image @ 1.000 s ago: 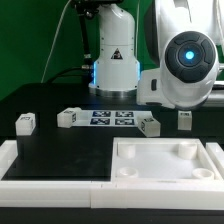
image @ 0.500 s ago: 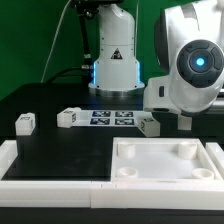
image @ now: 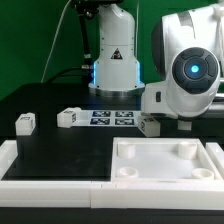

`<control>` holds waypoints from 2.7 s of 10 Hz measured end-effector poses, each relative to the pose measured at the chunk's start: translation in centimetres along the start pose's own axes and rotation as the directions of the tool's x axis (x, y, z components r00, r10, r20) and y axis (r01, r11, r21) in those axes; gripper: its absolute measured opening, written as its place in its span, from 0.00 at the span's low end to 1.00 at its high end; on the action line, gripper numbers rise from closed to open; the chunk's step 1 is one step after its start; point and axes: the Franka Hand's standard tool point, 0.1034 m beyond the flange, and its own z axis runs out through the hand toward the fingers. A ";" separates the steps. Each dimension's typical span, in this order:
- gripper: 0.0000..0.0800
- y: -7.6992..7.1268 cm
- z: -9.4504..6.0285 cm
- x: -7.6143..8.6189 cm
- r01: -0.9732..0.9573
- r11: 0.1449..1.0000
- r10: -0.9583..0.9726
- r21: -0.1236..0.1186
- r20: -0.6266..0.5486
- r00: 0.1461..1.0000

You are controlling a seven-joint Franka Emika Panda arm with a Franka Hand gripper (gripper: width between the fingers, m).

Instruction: Assemble one leg

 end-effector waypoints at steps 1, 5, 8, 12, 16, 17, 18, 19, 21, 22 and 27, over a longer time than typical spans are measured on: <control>0.66 0.0 0.0 0.0 0.000 1.000 0.000 0.000 0.000 1.000; 0.36 0.0 0.0 0.0 0.000 1.000 0.000 0.000 0.000 1.000; 0.36 0.0 0.0 0.0 0.000 1.000 0.000 0.000 0.000 1.000; 0.36 0.2 -3.8 -3.0 0.036 0.999 -0.036 0.008 0.041 0.999; 0.36 0.0 -7.3 -5.6 0.046 0.999 -0.046 0.008 -0.004 0.999; 0.36 0.0 -7.1 -5.7 0.045 0.999 -0.045 0.006 -0.011 0.999; 0.36 -0.5 -8.0 -4.3 0.050 0.999 -0.046 0.016 -0.170 0.984; 0.36 -0.4 -8.4 -4.4 0.054 0.998 -0.047 0.014 -0.321 0.946; 0.36 -0.1 -8.8 -4.4 0.066 0.998 -0.057 -0.003 -0.566 0.823; 0.36 0.6 -9.3 -4.4 0.068 0.997 -0.068 -0.024 -0.625 0.778; 0.36 0.2 -14.5 -4.4 0.128 0.988 -0.126 -0.092 -0.946 0.298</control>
Offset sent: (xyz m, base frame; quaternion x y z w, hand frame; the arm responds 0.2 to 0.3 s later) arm 0.0000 0.0000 0.0000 0.0000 0.0000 0.0000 1.0000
